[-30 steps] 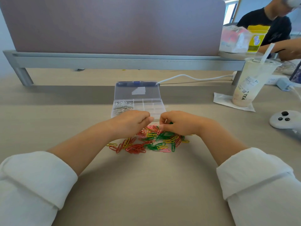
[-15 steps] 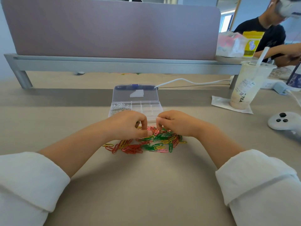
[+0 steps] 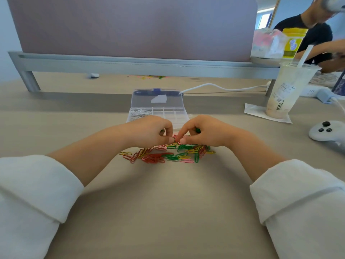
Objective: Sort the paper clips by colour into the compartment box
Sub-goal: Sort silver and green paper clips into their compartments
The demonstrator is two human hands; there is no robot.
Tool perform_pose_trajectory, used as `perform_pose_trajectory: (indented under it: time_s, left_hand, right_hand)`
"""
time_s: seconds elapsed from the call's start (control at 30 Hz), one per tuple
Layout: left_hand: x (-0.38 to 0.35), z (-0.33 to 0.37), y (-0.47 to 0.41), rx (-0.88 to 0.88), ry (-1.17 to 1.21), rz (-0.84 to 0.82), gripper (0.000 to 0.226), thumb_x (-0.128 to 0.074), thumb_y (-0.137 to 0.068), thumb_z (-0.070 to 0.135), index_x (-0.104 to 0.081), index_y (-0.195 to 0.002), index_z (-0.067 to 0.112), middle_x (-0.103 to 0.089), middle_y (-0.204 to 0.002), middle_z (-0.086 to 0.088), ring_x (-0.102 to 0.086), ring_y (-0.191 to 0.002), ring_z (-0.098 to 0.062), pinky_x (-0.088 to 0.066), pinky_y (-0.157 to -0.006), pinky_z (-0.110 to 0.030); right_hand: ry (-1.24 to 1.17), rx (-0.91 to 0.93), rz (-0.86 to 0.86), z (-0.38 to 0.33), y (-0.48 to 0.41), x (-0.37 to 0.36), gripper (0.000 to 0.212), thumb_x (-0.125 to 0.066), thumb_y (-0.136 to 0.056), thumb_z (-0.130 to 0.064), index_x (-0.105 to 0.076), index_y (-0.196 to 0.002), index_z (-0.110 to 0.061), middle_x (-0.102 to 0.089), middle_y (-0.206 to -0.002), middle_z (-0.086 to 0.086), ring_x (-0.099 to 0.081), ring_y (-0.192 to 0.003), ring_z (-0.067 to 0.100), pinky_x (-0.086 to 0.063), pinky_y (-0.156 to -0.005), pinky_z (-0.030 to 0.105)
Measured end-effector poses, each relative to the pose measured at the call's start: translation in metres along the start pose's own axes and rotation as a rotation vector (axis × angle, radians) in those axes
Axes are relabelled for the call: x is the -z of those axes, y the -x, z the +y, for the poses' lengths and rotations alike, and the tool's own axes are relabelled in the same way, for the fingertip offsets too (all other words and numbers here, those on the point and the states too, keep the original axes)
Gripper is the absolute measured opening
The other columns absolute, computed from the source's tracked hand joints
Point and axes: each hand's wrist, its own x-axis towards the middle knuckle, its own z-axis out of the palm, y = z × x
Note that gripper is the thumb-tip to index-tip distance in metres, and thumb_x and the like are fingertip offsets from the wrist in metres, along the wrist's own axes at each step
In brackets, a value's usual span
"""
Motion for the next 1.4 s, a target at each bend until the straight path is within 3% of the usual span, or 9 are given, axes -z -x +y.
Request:
perform_pose_trajectory:
  time_s: [0.27, 0.43, 0.63, 0.8, 0.9, 1.0, 1.2, 1.33, 1.4]
  left_hand:
    - [0.006, -0.003, 0.000, 0.044, 0.076, -0.076, 0.014, -0.045, -0.095, 0.032, -0.055, -0.088, 0.025, -0.049, -0.074, 0.013, -0.047, -0.069, -0.008, -0.034, -0.051, -0.016]
    - [0.000, -0.003, -0.001, 0.029, 0.141, -0.097, 0.032, -0.033, -0.099, 0.028, -0.043, -0.068, 0.026, -0.046, -0.070, 0.007, -0.043, -0.069, -0.011, -0.035, -0.067, -0.028]
    - [-0.003, -0.002, -0.001, 0.017, 0.047, -0.060, 0.037, -0.026, -0.099, 0.036, -0.039, -0.069, 0.021, -0.044, -0.069, 0.003, -0.042, -0.068, -0.014, -0.035, -0.069, -0.031]
    - [-0.007, 0.000, -0.001, 0.012, -0.008, -0.018, 0.033, -0.026, -0.100, 0.033, -0.045, -0.080, 0.014, -0.046, -0.069, 0.004, -0.042, -0.065, -0.011, -0.031, -0.066, -0.029]
    - [-0.007, -0.002, -0.001, 0.019, 0.021, -0.029, 0.025, -0.030, -0.100, 0.023, -0.054, -0.092, 0.019, -0.051, -0.076, 0.008, -0.048, -0.077, -0.013, -0.035, -0.069, -0.026]
    - [-0.008, -0.003, -0.002, 0.009, 0.070, -0.044, 0.028, -0.032, -0.099, 0.016, -0.059, -0.101, 0.019, -0.055, -0.074, 0.009, -0.049, -0.070, -0.006, -0.039, -0.063, -0.019]
    - [-0.008, 0.000, 0.001, 0.006, -0.012, -0.013, 0.025, -0.030, -0.099, 0.023, -0.052, -0.088, 0.022, -0.054, -0.085, 0.003, -0.048, -0.083, -0.017, -0.035, -0.071, -0.027]
    - [-0.010, -0.001, 0.000, -0.018, -0.131, 0.071, 0.028, -0.041, -0.094, 0.043, -0.051, -0.079, 0.021, -0.046, -0.064, 0.009, -0.042, -0.061, -0.008, -0.031, -0.053, -0.023]
    - [-0.010, -0.002, 0.000, -0.022, -0.149, 0.078, 0.017, -0.053, -0.089, 0.044, -0.056, -0.086, 0.028, -0.039, -0.063, 0.015, -0.037, -0.058, -0.002, -0.026, -0.051, -0.017]
  right_hand:
    - [0.155, -0.034, -0.035, -0.003, -0.001, -0.003, 0.011, -0.073, -0.079, -0.022, -0.073, -0.090, -0.020, -0.040, -0.054, -0.010, -0.038, -0.051, 0.006, -0.032, -0.048, 0.011]
    - [0.193, -0.030, -0.019, -0.001, -0.003, -0.003, 0.016, -0.064, -0.086, -0.028, -0.069, -0.097, -0.018, -0.042, -0.064, -0.014, -0.041, -0.060, 0.003, -0.034, -0.052, 0.004]
    - [0.191, -0.064, -0.007, 0.000, -0.004, -0.002, 0.011, -0.042, -0.098, -0.024, -0.046, -0.089, -0.019, -0.040, -0.073, -0.015, -0.043, -0.083, 0.014, -0.029, -0.056, 0.018]
    - [0.103, -0.125, -0.014, 0.002, -0.002, 0.002, 0.023, -0.038, -0.099, -0.021, -0.042, -0.077, -0.024, -0.050, -0.068, -0.008, -0.047, -0.065, 0.008, -0.035, -0.058, 0.016]
    - [0.018, -0.136, -0.008, 0.004, -0.001, 0.001, 0.015, -0.039, -0.098, -0.016, -0.052, -0.093, -0.020, -0.053, -0.068, -0.007, -0.050, -0.061, 0.003, -0.040, -0.059, 0.018]
    - [-0.033, -0.121, 0.000, 0.005, 0.000, 0.001, 0.028, -0.037, -0.098, -0.011, -0.062, -0.103, -0.022, -0.053, -0.065, -0.004, -0.049, -0.060, 0.006, -0.040, -0.058, 0.017]
    - [-0.028, -0.157, 0.022, 0.003, -0.002, 0.002, 0.039, -0.035, -0.085, 0.004, -0.053, -0.060, -0.018, -0.046, -0.055, -0.006, -0.037, -0.050, 0.007, -0.031, -0.042, 0.009]
    - [-0.059, -0.152, 0.101, 0.004, -0.002, 0.000, 0.041, -0.035, -0.083, 0.002, -0.042, -0.048, -0.016, -0.039, -0.036, -0.010, -0.033, -0.048, 0.010, -0.032, -0.047, 0.016]
    - [-0.066, -0.143, 0.103, 0.004, -0.003, -0.002, 0.039, -0.037, -0.085, -0.001, -0.040, -0.049, -0.014, -0.037, -0.044, -0.007, -0.032, -0.051, 0.012, -0.031, -0.053, 0.024]
